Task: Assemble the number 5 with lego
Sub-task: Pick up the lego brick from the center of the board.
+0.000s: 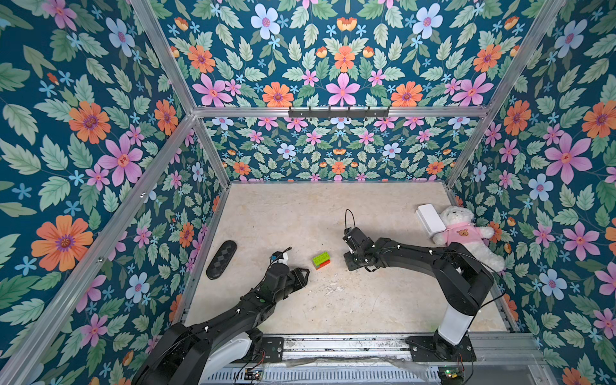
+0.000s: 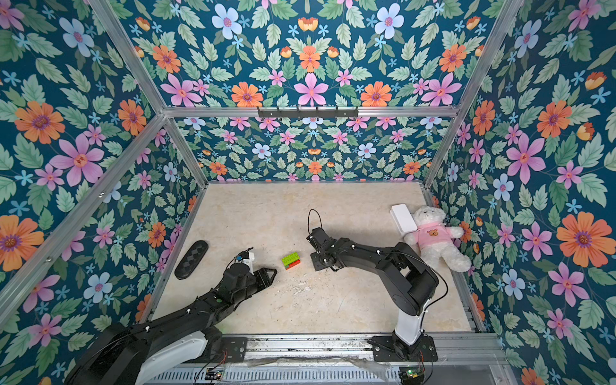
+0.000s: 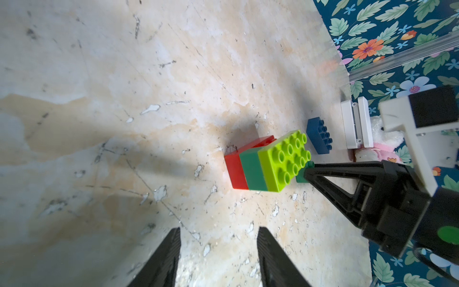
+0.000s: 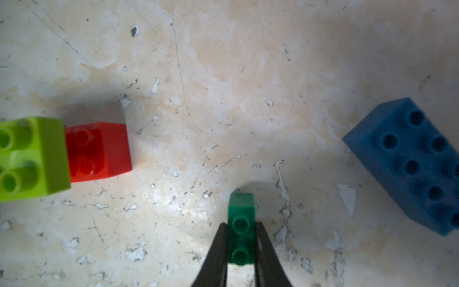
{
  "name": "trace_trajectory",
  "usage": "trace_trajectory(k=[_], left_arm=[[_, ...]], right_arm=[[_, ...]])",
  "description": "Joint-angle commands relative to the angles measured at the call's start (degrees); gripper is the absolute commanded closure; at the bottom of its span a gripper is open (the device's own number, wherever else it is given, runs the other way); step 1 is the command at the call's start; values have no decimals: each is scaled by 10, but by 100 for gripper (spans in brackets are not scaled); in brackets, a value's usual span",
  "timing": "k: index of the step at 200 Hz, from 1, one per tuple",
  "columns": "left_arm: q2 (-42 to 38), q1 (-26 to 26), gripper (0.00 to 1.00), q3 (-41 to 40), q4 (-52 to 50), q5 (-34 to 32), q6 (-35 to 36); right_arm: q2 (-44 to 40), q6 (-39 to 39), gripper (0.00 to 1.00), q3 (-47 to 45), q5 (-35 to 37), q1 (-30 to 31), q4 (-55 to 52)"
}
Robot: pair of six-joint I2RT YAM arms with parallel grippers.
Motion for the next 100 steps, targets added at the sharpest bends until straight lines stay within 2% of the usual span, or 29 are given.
trace_trajectory(k=[1, 33, 100], left_arm=[[-4, 1, 48, 2, 3, -2, -2], [5, 1, 48, 13, 12, 10, 2], [78, 1, 36, 57, 60, 40, 7]], right_arm=[[1, 6, 88, -1, 9, 1, -13], [2, 7, 90, -2, 8, 1, -12], [0, 7, 95, -6, 7, 1, -9]])
